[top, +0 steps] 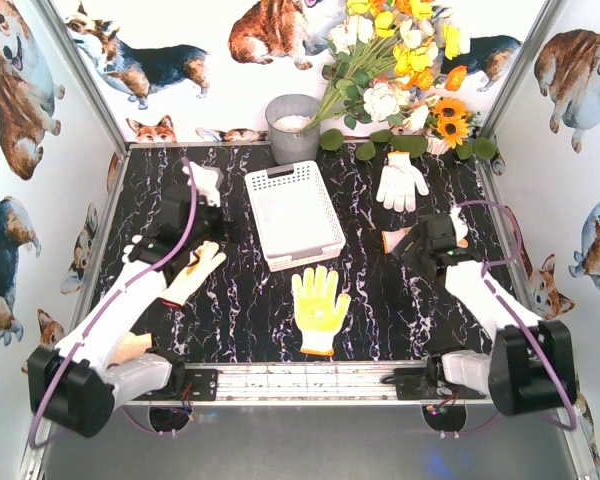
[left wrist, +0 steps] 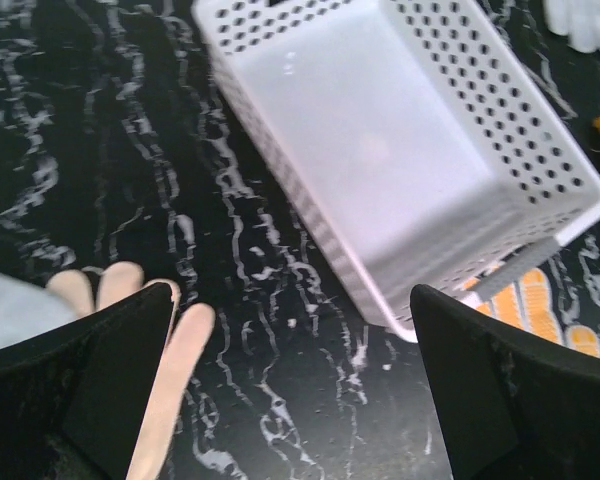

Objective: Put the gloves into the storage basket
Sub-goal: Pick up the glove from the center of the board.

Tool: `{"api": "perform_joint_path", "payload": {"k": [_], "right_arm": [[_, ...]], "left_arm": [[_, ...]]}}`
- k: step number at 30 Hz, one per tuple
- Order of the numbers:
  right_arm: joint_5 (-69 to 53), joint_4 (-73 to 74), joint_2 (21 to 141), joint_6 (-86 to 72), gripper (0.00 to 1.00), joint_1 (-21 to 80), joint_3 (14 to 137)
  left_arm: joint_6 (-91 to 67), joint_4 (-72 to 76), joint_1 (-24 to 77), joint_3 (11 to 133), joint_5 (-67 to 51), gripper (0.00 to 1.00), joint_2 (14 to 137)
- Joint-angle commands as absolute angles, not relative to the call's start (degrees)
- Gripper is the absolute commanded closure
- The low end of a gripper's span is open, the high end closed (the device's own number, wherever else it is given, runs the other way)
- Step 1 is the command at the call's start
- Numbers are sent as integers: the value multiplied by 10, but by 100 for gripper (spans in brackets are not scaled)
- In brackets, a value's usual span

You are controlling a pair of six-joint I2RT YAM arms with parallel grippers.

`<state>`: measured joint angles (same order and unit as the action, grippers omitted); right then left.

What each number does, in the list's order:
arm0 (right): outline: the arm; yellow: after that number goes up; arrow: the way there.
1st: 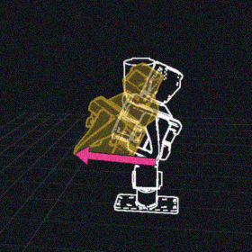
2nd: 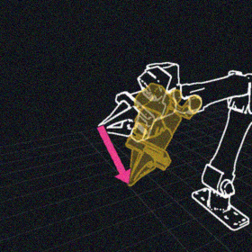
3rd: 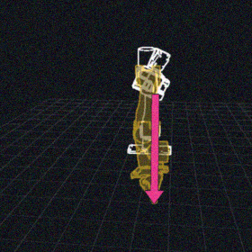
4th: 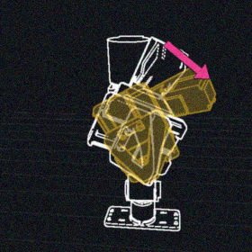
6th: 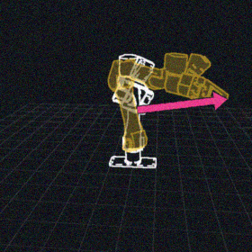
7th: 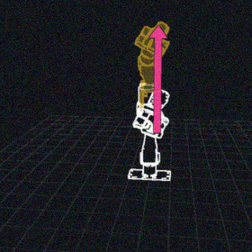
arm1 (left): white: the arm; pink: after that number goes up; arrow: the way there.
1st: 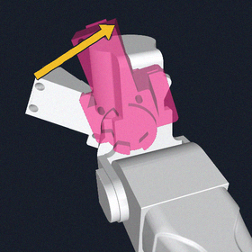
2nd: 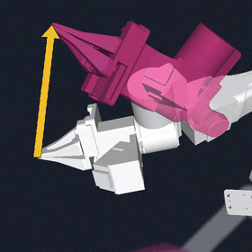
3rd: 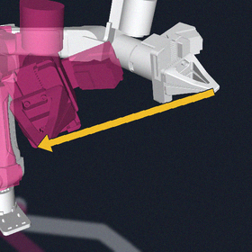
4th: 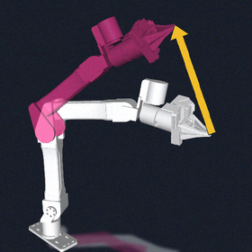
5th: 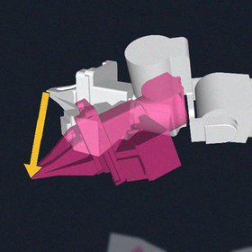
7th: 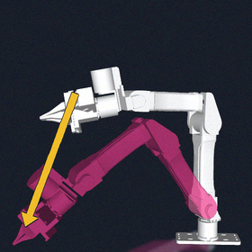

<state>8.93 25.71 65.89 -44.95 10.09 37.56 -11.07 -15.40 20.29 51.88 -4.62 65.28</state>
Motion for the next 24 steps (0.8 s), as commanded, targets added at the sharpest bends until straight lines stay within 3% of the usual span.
{"api": "perform_joint_path", "payload": {"k": [1, 16, 24], "right_arm": [[35, 174, 709, -463, 30, 34, 403], [5, 90, 884, -464, 35, -35, 486], [12, 94, 933, -450, 54, -42, 506]], "left_arm": [[-78, -146, 183, 478, 18, 0, 602], [-39, -142, 182, 459, 53, 0, 579], [-36, -146, 182, 464, 53, 0, 580]]}}
